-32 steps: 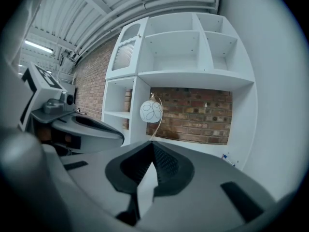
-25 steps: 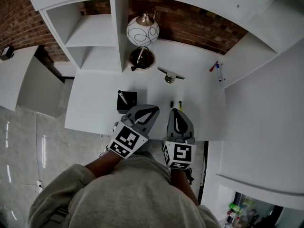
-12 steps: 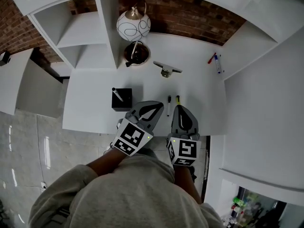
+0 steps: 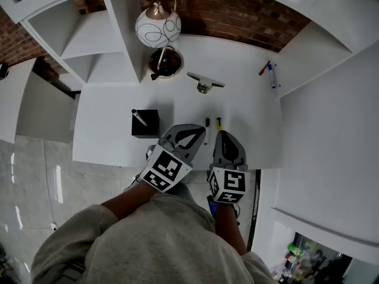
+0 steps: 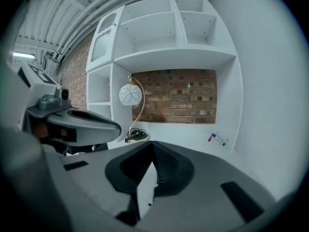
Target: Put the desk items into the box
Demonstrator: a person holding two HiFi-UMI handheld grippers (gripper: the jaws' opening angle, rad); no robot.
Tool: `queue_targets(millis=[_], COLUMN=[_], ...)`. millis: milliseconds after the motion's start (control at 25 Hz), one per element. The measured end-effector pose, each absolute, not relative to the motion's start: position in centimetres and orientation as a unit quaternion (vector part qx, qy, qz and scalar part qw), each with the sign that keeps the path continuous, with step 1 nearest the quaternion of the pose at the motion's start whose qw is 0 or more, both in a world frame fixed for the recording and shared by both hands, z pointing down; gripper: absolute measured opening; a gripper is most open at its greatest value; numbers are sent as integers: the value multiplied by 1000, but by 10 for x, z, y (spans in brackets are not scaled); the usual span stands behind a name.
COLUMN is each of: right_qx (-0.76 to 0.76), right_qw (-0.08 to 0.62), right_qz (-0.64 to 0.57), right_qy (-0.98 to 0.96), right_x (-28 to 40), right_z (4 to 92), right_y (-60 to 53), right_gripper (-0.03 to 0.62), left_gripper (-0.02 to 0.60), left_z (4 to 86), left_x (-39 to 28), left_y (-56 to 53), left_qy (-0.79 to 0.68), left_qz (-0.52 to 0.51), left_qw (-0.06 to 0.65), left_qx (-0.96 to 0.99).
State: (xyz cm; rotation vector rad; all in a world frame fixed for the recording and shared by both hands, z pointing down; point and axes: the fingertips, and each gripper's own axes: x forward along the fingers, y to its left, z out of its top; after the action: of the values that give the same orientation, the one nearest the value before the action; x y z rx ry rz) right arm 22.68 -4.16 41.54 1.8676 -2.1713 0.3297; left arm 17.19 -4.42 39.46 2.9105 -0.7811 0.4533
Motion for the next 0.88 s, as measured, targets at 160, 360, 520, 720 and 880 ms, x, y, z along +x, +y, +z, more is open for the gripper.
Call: queue_targets(millis=[160,360,520,720,880], right_qx=[639,626,615,596,588], right_qw=[139,168,184,225,243], right_qz=[125,137,159,174,189], right_qy=[-746,-749,-750,-751,-748], right_x=[233,235,233,229,229], right_z=[427,448,472,500,517], right_y=[-51,-66,-74,-81,-88], right_gripper=[17,17,17,18,18], left_gripper=[6,7,6,7,6], left_z=[405,423,442,459,472], left_x=[175,176,177,180,182], left_y=[-52,-63,-70,-73,-77], left_qy=[-255,-255,-258,-256,-251], left_qz=[156,167,176,189,192], left_qw=[58,69,78,75,88], left_qx=[952,950,947,945,945])
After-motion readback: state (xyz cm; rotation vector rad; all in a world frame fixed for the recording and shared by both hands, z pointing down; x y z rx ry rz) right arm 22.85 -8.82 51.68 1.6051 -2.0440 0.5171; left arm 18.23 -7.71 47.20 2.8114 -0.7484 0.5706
